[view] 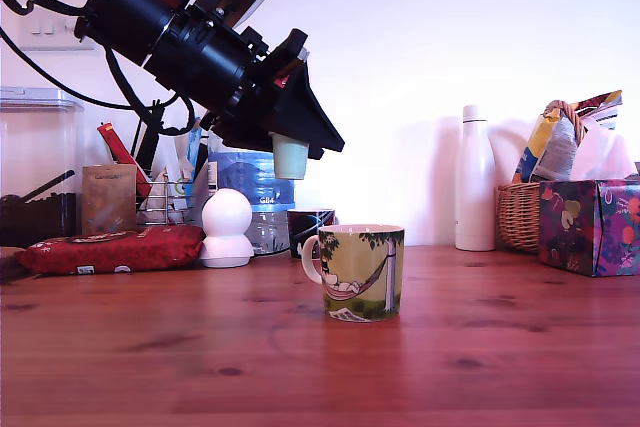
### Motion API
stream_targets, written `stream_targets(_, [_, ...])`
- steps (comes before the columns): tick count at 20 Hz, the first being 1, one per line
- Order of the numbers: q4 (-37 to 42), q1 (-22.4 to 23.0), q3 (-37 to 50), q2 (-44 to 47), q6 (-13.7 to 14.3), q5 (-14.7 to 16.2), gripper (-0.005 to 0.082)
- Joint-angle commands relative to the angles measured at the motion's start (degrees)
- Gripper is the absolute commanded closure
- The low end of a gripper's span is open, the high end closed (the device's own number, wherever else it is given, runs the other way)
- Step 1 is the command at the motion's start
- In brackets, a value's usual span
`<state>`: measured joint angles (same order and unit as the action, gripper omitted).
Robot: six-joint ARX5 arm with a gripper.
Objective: Pick up the coffee capsules from the table one by one and drop them inside the nearest coffee cup
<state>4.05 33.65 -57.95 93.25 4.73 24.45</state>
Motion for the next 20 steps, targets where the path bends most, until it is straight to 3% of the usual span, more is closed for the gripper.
stream_targets(1, [0.2,0.1,0.3,0.9,0.3,0.1,0.0571])
stream_targets(13, [-0.4,0.1,0.3,0.9,0.2,0.0,0.0571])
stream_targets(17, [-3.6,0.0,-0.8,0.9,0.3,-2.9,0.0571])
stream_targets(20, [-5.9,-0.3,-2.5,0.9,0.4,-3.1,0.0571])
